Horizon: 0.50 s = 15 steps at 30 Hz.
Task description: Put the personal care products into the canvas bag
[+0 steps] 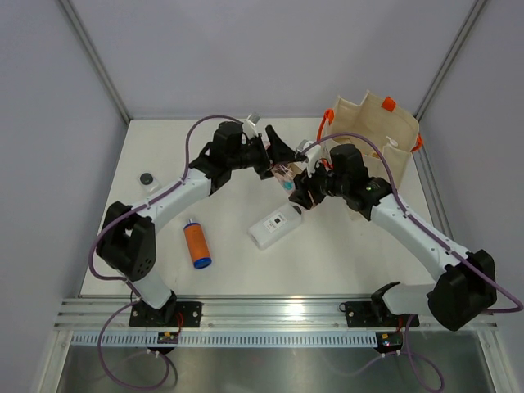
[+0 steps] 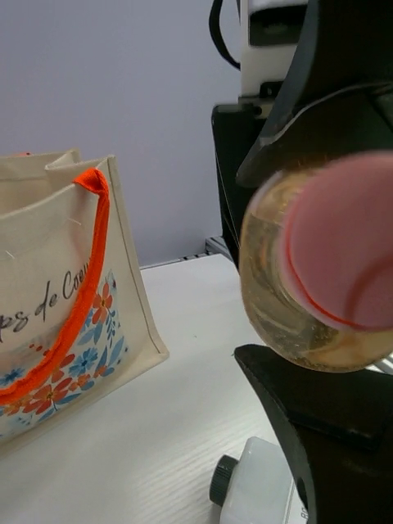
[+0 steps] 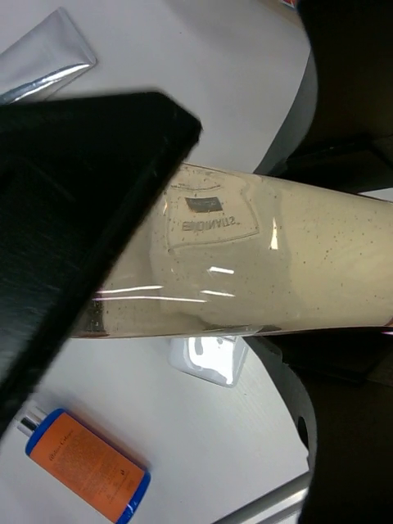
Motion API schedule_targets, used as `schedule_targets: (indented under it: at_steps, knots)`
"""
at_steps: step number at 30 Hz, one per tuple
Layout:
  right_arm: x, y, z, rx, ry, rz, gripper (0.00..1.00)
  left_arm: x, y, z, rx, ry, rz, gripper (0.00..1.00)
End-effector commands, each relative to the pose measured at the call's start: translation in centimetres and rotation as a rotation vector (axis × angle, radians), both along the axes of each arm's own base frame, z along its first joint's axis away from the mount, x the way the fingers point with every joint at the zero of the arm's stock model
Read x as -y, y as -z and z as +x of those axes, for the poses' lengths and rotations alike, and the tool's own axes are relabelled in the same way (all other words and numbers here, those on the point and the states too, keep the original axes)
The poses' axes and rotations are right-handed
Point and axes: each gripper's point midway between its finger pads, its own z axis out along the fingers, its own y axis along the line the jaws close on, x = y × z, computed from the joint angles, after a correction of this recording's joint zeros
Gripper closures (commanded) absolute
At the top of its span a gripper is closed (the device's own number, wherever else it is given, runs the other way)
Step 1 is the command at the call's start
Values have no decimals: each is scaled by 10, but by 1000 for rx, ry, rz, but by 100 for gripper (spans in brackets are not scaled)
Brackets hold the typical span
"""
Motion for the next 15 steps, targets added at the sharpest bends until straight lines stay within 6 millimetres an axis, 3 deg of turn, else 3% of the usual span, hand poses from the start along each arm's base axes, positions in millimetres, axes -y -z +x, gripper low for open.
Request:
schedule_targets:
  at_steps: [1, 2, 3, 5, 6, 7, 9, 11, 12, 13, 15]
  knots:
    - [-6, -54, -31, 117, -234, 58, 100, 1, -104, 2, 266, 15, -140, 8]
    - [-2, -59, -36, 129, -252, 56, 100, -2, -110, 5, 286, -2, -132, 1]
    - [3, -57, -45, 100, -276, 45, 100, -7, -118, 12, 300, -46, -112, 1]
    - [14, -64, -43, 121, -260, 31, 100, -21, -131, 22, 357, -108, -68, 1]
    - [19, -70, -47, 135, -261, 36, 100, -30, -126, 31, 346, -167, -19, 1]
    - [25, -71, -48, 131, -250, 31, 100, -39, -139, 35, 389, -201, -2, 1]
    - [43, -87, -47, 168, -201, 52, 100, -57, -139, 44, 405, -277, 63, 1]
    - [65, -117, -40, 222, -116, 85, 100, -76, -145, 46, 483, -321, 140, 1]
    - [73, -127, -37, 238, -81, 85, 100, -89, -137, 49, 489, -365, 213, 1]
    - [81, -155, -33, 296, -44, 94, 100, -99, -127, 49, 533, -371, 295, 1]
    - [106, -175, -13, 329, 76, 84, 100, -123, -125, 41, 571, -432, 374, 1]
